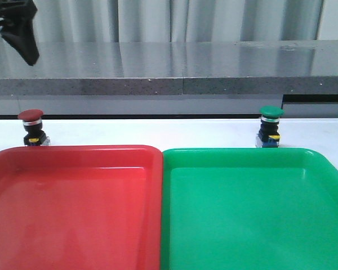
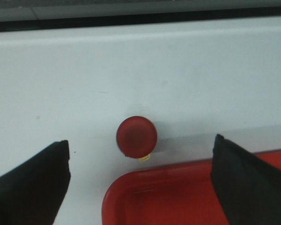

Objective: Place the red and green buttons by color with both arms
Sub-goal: 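Lower the left gripper over the red-capped button and close on it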

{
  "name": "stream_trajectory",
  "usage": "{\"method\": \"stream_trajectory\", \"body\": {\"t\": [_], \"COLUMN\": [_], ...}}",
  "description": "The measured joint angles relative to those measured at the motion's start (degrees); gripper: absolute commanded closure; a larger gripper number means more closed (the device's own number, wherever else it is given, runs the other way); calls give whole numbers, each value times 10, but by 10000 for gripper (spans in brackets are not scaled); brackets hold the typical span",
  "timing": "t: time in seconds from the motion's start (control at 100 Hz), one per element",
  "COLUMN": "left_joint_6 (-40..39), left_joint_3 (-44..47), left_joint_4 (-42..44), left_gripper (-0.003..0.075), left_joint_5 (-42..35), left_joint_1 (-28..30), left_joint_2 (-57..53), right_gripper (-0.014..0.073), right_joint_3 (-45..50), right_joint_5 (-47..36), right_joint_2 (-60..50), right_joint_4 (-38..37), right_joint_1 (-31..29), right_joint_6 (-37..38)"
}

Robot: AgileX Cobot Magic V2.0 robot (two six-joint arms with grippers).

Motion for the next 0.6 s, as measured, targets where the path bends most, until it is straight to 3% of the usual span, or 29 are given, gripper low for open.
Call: {"method": "stream_trajectory", "body": {"t": [0.6], "left_joint_6": [2], "left_joint_3": [-43], "left_joint_4": [6], "left_gripper": [167], "left_joint_5": [-13], "left_joint_1": [-6], "left_joint_2": [146], "right_gripper": [703], "right_joint_3": [0], "right_joint_5": [0], "right_joint_2": [0], "right_joint_4": [0], "right_joint_1": [0], "right_joint_6": [0]}}
